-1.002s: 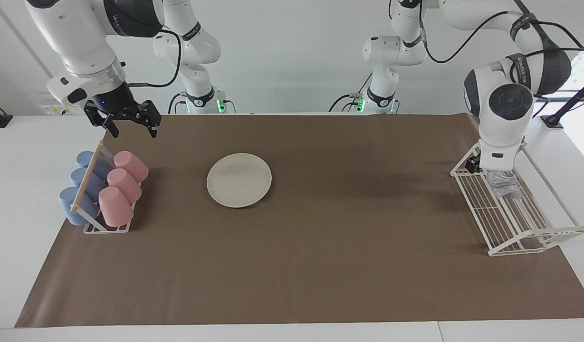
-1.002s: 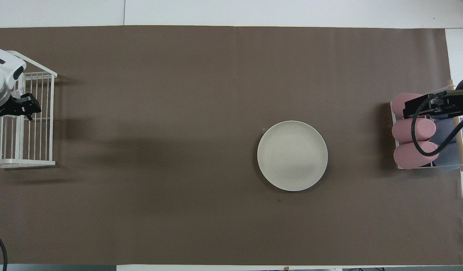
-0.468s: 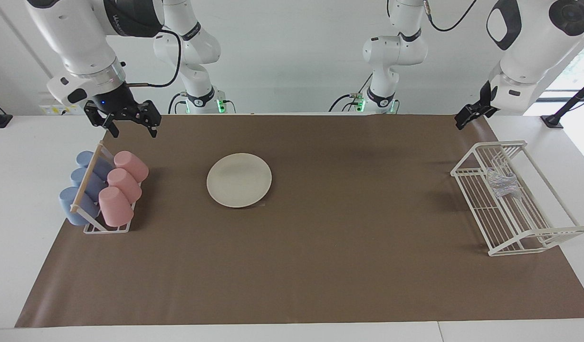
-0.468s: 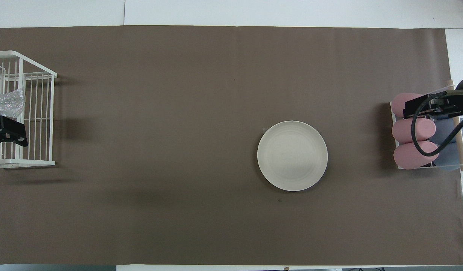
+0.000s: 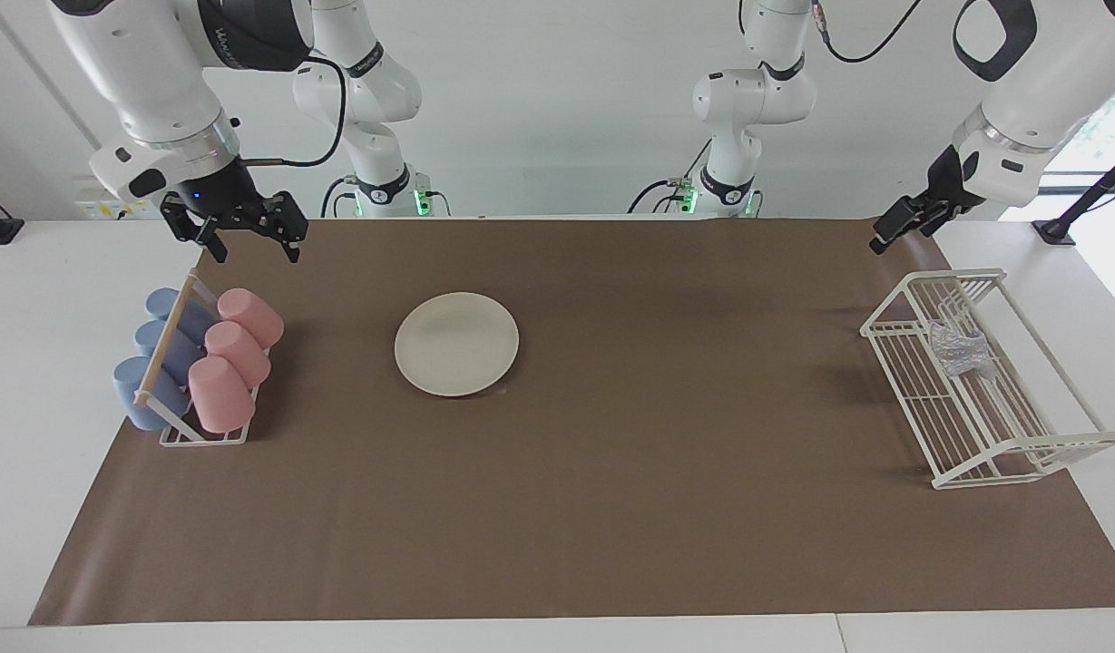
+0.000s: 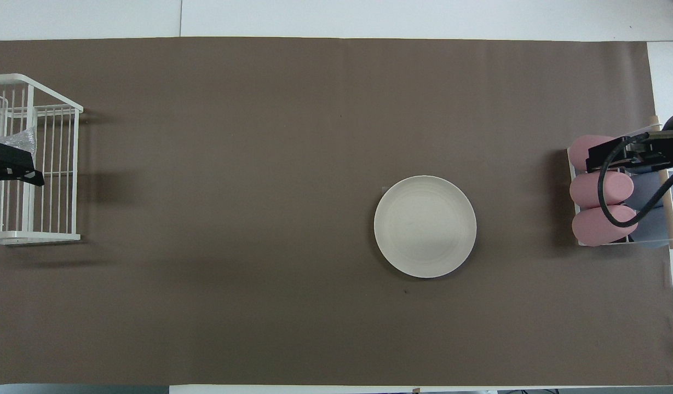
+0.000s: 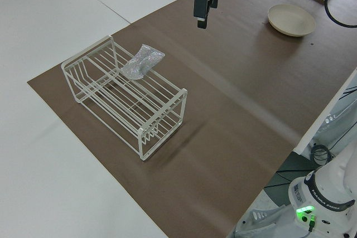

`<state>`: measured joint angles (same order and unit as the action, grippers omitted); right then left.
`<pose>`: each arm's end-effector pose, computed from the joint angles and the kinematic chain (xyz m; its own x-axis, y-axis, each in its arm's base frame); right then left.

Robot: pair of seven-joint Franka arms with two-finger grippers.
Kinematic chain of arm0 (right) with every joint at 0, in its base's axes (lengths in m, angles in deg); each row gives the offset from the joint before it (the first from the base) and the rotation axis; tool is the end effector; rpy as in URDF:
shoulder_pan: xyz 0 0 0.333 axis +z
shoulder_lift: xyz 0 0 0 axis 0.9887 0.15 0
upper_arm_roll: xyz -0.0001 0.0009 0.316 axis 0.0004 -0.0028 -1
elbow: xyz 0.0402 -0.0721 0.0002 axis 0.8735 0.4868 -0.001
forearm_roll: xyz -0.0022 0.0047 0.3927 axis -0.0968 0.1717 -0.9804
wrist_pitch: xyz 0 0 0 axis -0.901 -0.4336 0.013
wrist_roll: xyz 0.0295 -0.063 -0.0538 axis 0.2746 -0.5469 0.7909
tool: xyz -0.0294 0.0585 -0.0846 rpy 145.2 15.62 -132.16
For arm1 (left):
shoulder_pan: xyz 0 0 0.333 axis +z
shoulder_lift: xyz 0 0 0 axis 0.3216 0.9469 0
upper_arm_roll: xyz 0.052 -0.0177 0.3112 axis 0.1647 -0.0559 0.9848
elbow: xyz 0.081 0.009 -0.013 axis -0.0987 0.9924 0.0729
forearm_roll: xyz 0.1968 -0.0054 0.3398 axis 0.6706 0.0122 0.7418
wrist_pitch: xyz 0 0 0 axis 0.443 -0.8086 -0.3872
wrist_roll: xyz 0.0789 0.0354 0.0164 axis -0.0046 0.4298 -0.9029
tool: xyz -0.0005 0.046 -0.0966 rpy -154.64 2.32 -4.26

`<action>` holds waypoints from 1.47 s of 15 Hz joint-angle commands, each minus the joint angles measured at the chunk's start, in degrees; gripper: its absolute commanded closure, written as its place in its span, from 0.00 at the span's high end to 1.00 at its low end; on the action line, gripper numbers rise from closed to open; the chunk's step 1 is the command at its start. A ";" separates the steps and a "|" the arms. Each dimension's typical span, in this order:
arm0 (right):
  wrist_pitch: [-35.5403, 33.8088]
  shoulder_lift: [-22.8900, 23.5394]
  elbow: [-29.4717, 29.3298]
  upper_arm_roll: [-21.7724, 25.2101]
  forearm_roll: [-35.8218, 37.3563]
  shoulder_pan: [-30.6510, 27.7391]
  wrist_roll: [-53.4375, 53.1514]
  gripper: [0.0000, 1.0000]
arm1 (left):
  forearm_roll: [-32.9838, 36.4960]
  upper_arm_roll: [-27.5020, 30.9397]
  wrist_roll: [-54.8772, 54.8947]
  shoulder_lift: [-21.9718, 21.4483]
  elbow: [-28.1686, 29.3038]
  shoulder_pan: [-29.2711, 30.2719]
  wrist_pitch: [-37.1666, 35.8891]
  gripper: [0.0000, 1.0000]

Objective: Wipe plate with sponge

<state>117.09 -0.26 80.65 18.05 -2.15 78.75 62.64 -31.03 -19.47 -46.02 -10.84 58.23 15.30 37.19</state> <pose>0.5525 -0.0041 0.6118 0.9998 -0.0034 -0.0181 -0.0030 -0.9997 0.0240 0.5406 0.0137 0.6169 0.9542 0.2846 -0.0926 0.2870 -0.9579 0.0130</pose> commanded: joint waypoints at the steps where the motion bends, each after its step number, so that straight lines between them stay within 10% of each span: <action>1: 0.09 -0.81 0.99 -0.36 -0.30 -0.45 -0.92 1.00 | 4.10 -2.39 0.56 2.57 -6.86 0.21 -4.88 1.00; 12: 0.09 -0.81 0.99 -0.36 -0.30 -0.45 -1.01 1.00 | 1.39 -6.35 2.32 -4.01 10.53 1.78 1.07 1.00; 22: 0.09 -0.81 0.99 -0.36 -0.30 -0.45 -1.01 1.00 | 0.07 -5.91 1.79 -0.32 -1.42 1.78 -7.53 1.00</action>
<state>117.09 -0.26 80.65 18.05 -2.15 78.75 62.64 -30.07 -25.05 -44.68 -12.09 58.19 16.31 30.97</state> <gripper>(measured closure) 0.000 0.000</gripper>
